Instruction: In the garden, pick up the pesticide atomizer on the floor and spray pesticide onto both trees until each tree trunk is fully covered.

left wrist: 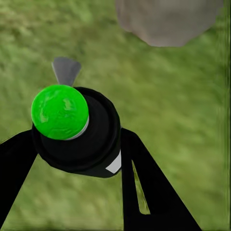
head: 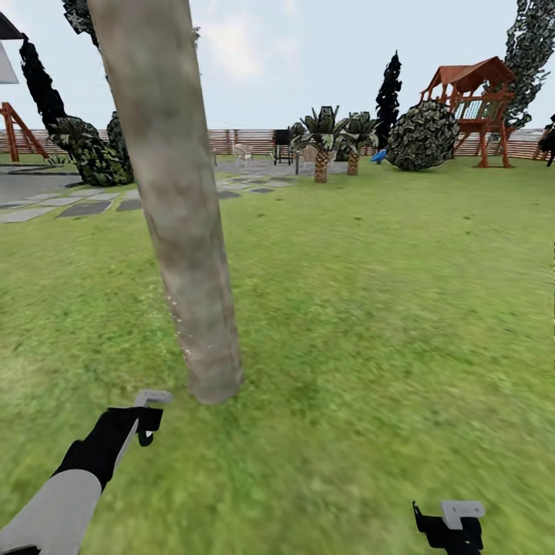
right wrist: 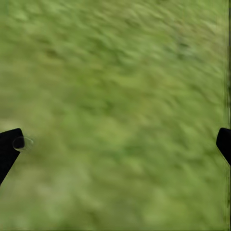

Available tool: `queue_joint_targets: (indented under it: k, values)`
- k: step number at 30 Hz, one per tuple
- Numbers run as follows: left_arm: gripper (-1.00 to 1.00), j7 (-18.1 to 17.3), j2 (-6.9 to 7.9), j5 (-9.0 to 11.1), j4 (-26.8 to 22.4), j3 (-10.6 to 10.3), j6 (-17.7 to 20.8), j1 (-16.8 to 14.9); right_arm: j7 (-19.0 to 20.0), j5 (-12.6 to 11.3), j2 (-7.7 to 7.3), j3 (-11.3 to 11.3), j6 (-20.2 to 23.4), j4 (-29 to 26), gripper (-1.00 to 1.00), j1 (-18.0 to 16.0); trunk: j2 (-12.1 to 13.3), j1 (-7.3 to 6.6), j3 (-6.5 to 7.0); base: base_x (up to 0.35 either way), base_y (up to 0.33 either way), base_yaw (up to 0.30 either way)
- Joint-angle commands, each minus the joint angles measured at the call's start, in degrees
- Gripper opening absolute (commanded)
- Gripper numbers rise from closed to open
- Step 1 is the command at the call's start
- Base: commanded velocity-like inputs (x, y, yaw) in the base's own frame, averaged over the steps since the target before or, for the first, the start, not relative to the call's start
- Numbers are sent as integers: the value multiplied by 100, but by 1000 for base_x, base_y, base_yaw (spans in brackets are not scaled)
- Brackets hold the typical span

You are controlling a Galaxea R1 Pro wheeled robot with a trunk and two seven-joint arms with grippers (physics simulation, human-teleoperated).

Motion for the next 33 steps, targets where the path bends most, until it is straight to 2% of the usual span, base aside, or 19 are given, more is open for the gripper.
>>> queue_joint_targets:
  k: [1,6,13,19,26,33]
  values:
    - [-100,-3,0,3,6,0,0,0,0,0,2,0,0,0,100,0,0,0,0,-41,-273,3]
    - [-100,-3,-9,23,75,1,0,1,0,0,4,0,0,0,100,0,0,0,0,1,-273,0]
    - [-100,-3,-9,29,81,9,-9,1,0,0,3,0,0,0,100,0,0,0,0,173,-242,12]
    - [-100,-3,-9,34,89,9,-26,1,0,0,2,0,0,0,100,0,0,0,0,182,-204,233]
    - [-100,-3,-17,34,89,9,-26,1,0,0,4,0,0,0,100,0,0,0,0,-115,-249,275]
    - [-100,-3,-18,34,89,9,-26,1,0,0,-4,0,-4,-17,100,0,0,0,0,68,-232,47]
